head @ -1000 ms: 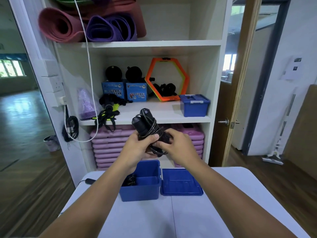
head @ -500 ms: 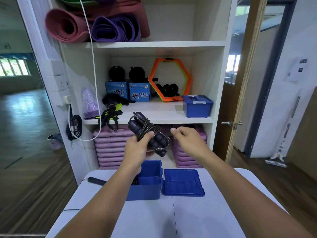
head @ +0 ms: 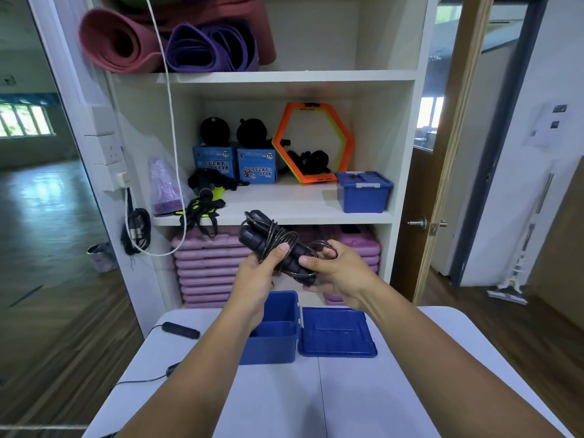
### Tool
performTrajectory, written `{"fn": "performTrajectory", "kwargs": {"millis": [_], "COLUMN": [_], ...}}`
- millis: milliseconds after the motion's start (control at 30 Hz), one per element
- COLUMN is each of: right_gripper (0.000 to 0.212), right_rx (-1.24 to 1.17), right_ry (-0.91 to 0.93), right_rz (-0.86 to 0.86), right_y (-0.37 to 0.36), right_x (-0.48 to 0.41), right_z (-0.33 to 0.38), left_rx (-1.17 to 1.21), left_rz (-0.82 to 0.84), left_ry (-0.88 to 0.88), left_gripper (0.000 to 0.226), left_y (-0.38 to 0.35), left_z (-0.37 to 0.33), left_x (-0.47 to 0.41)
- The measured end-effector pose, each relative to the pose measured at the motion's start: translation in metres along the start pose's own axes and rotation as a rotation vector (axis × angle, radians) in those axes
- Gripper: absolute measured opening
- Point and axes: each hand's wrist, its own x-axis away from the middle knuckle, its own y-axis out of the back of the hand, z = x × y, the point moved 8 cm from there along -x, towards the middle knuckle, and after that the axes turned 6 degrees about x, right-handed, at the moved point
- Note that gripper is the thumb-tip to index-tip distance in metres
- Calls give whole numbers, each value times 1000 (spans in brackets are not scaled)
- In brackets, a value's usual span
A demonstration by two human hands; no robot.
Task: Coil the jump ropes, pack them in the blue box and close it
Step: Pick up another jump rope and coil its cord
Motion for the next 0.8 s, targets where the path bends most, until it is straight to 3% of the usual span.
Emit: {"fn": "performTrajectory", "kwargs": {"millis": [367,467,533,600,667,733,800], "right_gripper": [41,32,38,36,21,37,39], "right_rx": [37,111,196,303,389,439,477], "right_ry": [-14,-8,-2,22,60,95,117], "right_rz": [1,10,8,52,117,151,174], "right_y": [10,18,22,21,14,8,4], "right_x": [-3,-1,-1,2,3,1,-1], "right_z": [-5,0,5,11,17,21,22], "left_rx": [-199,-343,-617,-1076,-1490,-1553,-1457], "left_rz": [100,-25,-67,112,428,657,754], "left_ry": [45,-105,-316,-468,-424,-242,-108], "left_gripper": [58,85,94,96,94,75,58], "left_y": [11,35,39,16,-6,-11,-14], "left_z": [-8,-30,-62,-79,-67,-51,-42], "left_x": [4,-1,-2,-4,-11,-16,-19]}}
